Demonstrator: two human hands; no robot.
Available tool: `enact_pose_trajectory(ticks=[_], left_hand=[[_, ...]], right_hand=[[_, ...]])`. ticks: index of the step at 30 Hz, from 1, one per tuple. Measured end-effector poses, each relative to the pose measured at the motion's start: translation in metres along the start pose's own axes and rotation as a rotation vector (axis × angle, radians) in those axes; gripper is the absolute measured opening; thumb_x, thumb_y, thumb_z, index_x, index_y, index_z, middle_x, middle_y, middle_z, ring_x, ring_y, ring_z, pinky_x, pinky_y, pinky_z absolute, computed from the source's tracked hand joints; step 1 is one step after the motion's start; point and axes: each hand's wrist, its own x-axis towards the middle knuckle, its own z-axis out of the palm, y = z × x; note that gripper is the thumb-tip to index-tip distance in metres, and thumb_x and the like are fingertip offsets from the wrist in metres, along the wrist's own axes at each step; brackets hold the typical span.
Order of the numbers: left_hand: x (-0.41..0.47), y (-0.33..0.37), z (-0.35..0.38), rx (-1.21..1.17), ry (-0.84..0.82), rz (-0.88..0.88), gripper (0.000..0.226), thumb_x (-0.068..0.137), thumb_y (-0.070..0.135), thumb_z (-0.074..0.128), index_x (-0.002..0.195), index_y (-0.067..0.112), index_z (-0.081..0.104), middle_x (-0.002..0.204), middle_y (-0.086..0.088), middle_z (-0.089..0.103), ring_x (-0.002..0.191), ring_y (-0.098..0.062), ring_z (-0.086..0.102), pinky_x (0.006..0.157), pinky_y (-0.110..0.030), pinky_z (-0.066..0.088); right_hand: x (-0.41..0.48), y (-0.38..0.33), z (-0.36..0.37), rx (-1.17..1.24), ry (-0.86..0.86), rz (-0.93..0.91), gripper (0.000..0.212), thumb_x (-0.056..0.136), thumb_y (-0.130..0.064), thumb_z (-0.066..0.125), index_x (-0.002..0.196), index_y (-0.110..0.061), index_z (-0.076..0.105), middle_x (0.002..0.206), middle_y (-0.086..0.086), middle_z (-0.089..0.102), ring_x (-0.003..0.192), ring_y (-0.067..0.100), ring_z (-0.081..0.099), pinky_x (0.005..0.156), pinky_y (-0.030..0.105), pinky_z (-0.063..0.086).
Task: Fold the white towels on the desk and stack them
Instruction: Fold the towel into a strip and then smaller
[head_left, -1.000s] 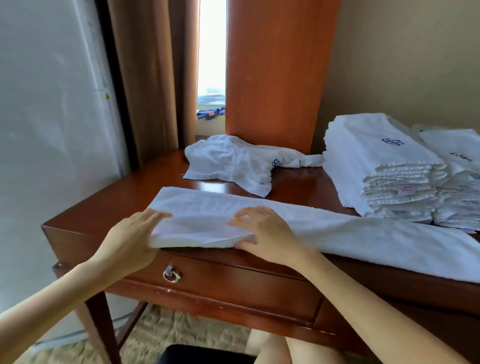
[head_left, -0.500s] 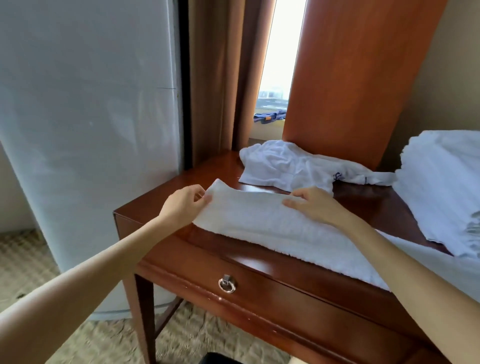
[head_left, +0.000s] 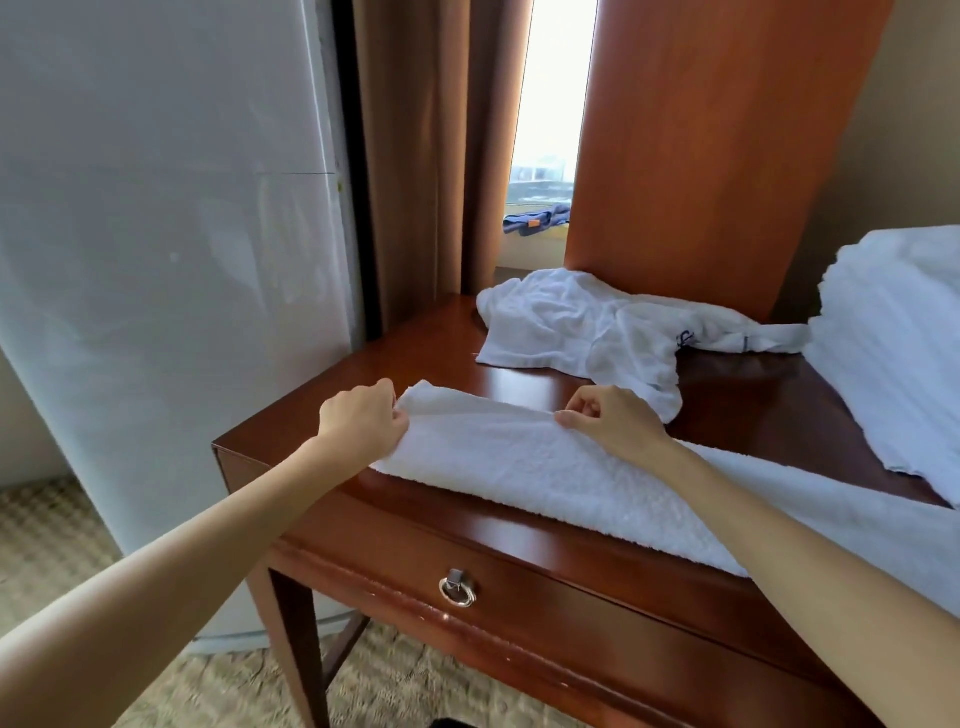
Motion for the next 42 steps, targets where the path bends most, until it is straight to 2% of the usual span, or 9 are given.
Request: enact_pose_trajectory(ticks=[2, 4, 9, 12, 16, 21, 27, 32, 42], left_hand=[[-0.004, 0.006, 0.0, 0.006, 0.137, 0.085, 0.027, 0.096, 0.023, 0.048, 0.122, 0.014, 0.048, 0.107, -0.005, 0.058, 0.094, -0.025, 0.057, 0.075, -0.033, 0.043], [-0.008, 0.021, 0.001, 0.008, 0.234, 0.234, 0.042, 0.096, 0.022, 0.049, 0.137, 0.017, 0.043, 0.137, -0.006, 0.044, 0.12, -0.024, 0.048, 0.093, -0.034, 0.041], [-0.034, 0.111, 0.012, -0.119, 0.041, 0.531, 0.047, 0.103, 0.025, 0.033, 0.148, 0.012, 0.033, 0.157, -0.009, 0.025, 0.143, -0.022, 0.027, 0.11, -0.032, 0.023], [-0.048, 0.166, 0.017, -0.159, -0.078, 0.586, 0.048, 0.105, 0.026, 0.024, 0.15, 0.008, 0.026, 0.161, -0.009, 0.016, 0.147, -0.021, 0.016, 0.116, -0.034, 0.018], [-0.07, 0.224, 0.02, -0.158, -0.18, 0.717, 0.054, 0.106, 0.032, 0.021, 0.153, 0.007, 0.017, 0.162, -0.009, 0.007, 0.149, -0.019, 0.007, 0.119, -0.038, 0.012], [-0.099, 0.285, 0.024, -0.18, -0.239, 0.929, 0.057, 0.103, 0.046, 0.021, 0.155, 0.024, 0.008, 0.162, -0.007, 0.001, 0.149, -0.02, 0.002, 0.12, -0.044, 0.006], [-0.134, 0.361, 0.025, -0.182, -0.271, 1.077, 0.06, 0.1, 0.055, 0.02, 0.154, 0.035, 0.003, 0.162, 0.002, -0.007, 0.149, -0.016, -0.006, 0.118, -0.046, -0.006], [-0.156, 0.398, 0.033, -0.156, -0.276, 1.171, 0.057, 0.099, 0.059, 0.016, 0.15, 0.045, -0.005, 0.161, 0.008, -0.01, 0.147, -0.016, -0.015, 0.118, -0.049, -0.012], [-0.136, 0.383, 0.032, -0.209, -0.37, 1.089, 0.075, 0.083, 0.075, 0.011, 0.151, 0.045, 0.003, 0.16, 0.016, -0.005, 0.147, -0.008, -0.011, 0.12, -0.036, -0.009]], right_hand=[[0.001, -0.001, 0.001, -0.012, 0.025, 0.006, 0.02, 0.087, -0.043, 0.066, 0.076, -0.028, 0.061, 0.064, -0.012, 0.052, 0.06, 0.003, 0.048, 0.054, 0.021, 0.029], [0.0, -0.005, 0.001, -0.06, 0.035, 0.018, 0.019, 0.087, -0.045, 0.064, 0.077, -0.029, 0.06, 0.07, -0.013, 0.054, 0.065, 0.004, 0.05, 0.054, 0.022, 0.03], [-0.012, -0.009, -0.004, -0.147, 0.041, -0.012, 0.014, 0.093, -0.039, 0.057, 0.096, -0.026, 0.062, 0.092, -0.01, 0.058, 0.089, 0.012, 0.057, 0.067, 0.026, 0.041], [-0.037, 0.007, -0.02, -0.185, 0.072, 0.004, 0.022, 0.096, -0.032, 0.053, 0.115, -0.024, 0.062, 0.11, -0.004, 0.061, 0.102, 0.016, 0.058, 0.078, 0.032, 0.048], [-0.091, 0.052, -0.055, -0.197, 0.091, 0.085, 0.032, 0.1, -0.032, 0.046, 0.129, -0.026, 0.057, 0.126, -0.002, 0.057, 0.115, 0.02, 0.055, 0.093, 0.036, 0.045], [-0.173, 0.114, -0.102, -0.241, 0.005, 0.214, 0.049, 0.102, -0.047, 0.036, 0.148, -0.031, 0.037, 0.157, -0.005, 0.03, 0.145, 0.011, 0.022, 0.115, 0.029, 0.018], [-0.245, 0.175, -0.159, -0.331, -0.008, 0.479, 0.06, 0.099, -0.058, 0.027, 0.154, -0.034, 0.018, 0.162, -0.009, 0.005, 0.149, 0.008, 0.0, 0.119, 0.034, 0.003], [-0.289, 0.218, -0.196, -0.375, 0.039, 0.719, 0.066, 0.098, -0.062, 0.021, 0.155, -0.031, 0.01, 0.162, -0.01, -0.002, 0.149, 0.009, -0.003, 0.12, 0.034, 0.001], [-0.295, 0.232, -0.198, -0.402, 0.051, 0.794, 0.067, 0.097, -0.065, 0.016, 0.155, -0.032, 0.01, 0.162, -0.01, -0.003, 0.149, 0.011, -0.003, 0.12, 0.033, 0.0]])
